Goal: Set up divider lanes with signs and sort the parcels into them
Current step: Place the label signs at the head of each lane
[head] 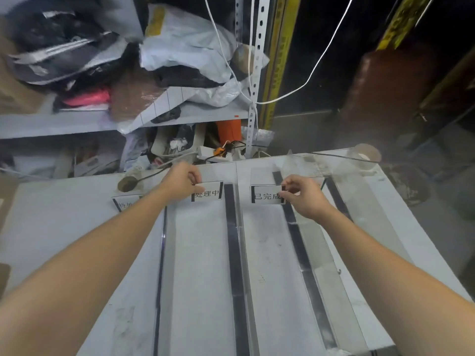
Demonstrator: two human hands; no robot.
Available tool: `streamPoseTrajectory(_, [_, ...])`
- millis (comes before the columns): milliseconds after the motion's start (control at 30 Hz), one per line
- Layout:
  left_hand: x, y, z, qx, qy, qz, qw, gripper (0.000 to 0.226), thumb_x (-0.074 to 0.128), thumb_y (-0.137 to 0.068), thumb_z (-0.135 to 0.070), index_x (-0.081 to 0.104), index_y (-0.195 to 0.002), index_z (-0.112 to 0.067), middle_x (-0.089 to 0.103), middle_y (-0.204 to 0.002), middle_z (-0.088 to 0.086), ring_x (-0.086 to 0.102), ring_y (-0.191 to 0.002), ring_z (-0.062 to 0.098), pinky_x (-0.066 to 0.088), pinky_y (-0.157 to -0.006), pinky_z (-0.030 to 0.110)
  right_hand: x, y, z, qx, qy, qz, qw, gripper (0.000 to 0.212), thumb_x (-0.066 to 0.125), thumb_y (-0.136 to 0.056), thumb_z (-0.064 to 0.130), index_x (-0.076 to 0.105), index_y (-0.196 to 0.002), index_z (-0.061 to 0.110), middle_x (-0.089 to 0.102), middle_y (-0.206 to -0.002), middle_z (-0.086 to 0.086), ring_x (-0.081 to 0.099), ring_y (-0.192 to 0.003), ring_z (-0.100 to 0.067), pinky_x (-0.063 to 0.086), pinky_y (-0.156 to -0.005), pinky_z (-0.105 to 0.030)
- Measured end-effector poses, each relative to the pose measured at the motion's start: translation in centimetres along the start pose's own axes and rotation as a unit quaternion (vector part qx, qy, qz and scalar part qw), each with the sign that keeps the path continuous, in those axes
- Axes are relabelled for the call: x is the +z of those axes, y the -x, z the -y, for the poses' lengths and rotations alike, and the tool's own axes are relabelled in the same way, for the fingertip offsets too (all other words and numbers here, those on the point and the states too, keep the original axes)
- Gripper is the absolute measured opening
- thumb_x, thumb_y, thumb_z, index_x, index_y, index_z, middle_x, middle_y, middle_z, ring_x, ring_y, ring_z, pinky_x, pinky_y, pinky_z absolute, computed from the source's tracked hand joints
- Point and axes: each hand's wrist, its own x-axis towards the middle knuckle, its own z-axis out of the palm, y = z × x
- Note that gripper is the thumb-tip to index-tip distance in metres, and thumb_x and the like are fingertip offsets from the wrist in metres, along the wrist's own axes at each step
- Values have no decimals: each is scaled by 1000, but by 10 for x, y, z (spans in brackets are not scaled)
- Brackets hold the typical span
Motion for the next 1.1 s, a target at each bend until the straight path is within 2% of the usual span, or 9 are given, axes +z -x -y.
streamPoseTrajectory(267, [14,-43,33,-11,12,28,999,27,89,-66,-8,64,-66,-19,73,-78,6,61,-60,14,50,-64,27,38,-40,-23,53,-31,-14,998,18,72,-88,5,62,-86,20,71,-86,-4,62,-73,-12,48,-67,-17])
streamPoseTrajectory(433, [18,-61,41,-22,10,24,999,26,88,-67,-4,64,-65,-15,72,-77,13,59,-59,16,54,-68,35,60,-65,-31,68,-54,-9,996,27,69,-89,0,57,-82,24,66,-85,-7,61,-71,-15,44,-62,-9])
streamPoseTrajectory(567, [23,-71,31,-40,-30,32,998,21,86,-70,-8,66,-69,-14,67,-69,3,64,-67,20,52,-66,30,70,-80,-35,77,-53,-1,996,23,68,-89,-1,58,-84,19,62,-79,3,58,-66,-8,44,-64,-14])
streamPoseTrajectory(700, [27,-80,31,-55,-25,40,997,22,86,-71,-6,65,-68,-14,65,-66,2,63,-63,19,54,-65,30,77,-93,-41,88,-49,-4,995,32,68,-89,-1,56,-76,26,61,-77,4,56,-65,-6,44,-60,-9])
streamPoseTrajectory(800, [31,-82,33,-63,-30,38,997,23,86,-70,-6,65,-65,-14,63,-65,0,63,-66,20,52,-64,28,81,-98,-49,100,-42,2,994,33,68,-89,-1,55,-75,26,63,-79,-1,57,-67,-8,42,-59,-11])
streamPoseTrajectory(900, [36,-83,37,-68,-33,23,997,26,85,-71,-5,64,-62,-16,60,-64,-4,61,-65,18,47,-60,25,83,-97,-57,121,-39,0,992,32,69,-88,-1,55,-75,25,65,-80,-5,60,-69,-15,43,-61,-21])
streamPoseTrajectory(967, [38,-83,39,-66,-30,20,997,29,85,-72,-3,62,-60,-17,61,-64,-4,61,-63,18,47,-58,26,83,-95,-58,125,-37,-8,991,33,69,-88,-1,55,-75,26,65,-80,-5,60,-71,-17,44,-63,-21])
streamPoseTrajectory(1033, [38,-82,37,-66,-22,20,997,25,84,-72,-2,64,-66,-15,65,-69,2,63,-66,20,50,-58,28,83,-95,-57,126,-19,-9,992,32,69,-88,0,55,-75,27,66,-82,-6,61,-74,-18,44,-63,-18])
streamPoseTrajectory(1100, [37,-81,35,-81,-8,27,996,20,85,-72,-6,68,-80,-13,70,-82,7,66,-75,22,55,-65,30,82,-94,-55,130,4,-3,992,26,67,-87,1,59,-82,25,67,-85,-4,62,-79,-20,45,-65,-21])
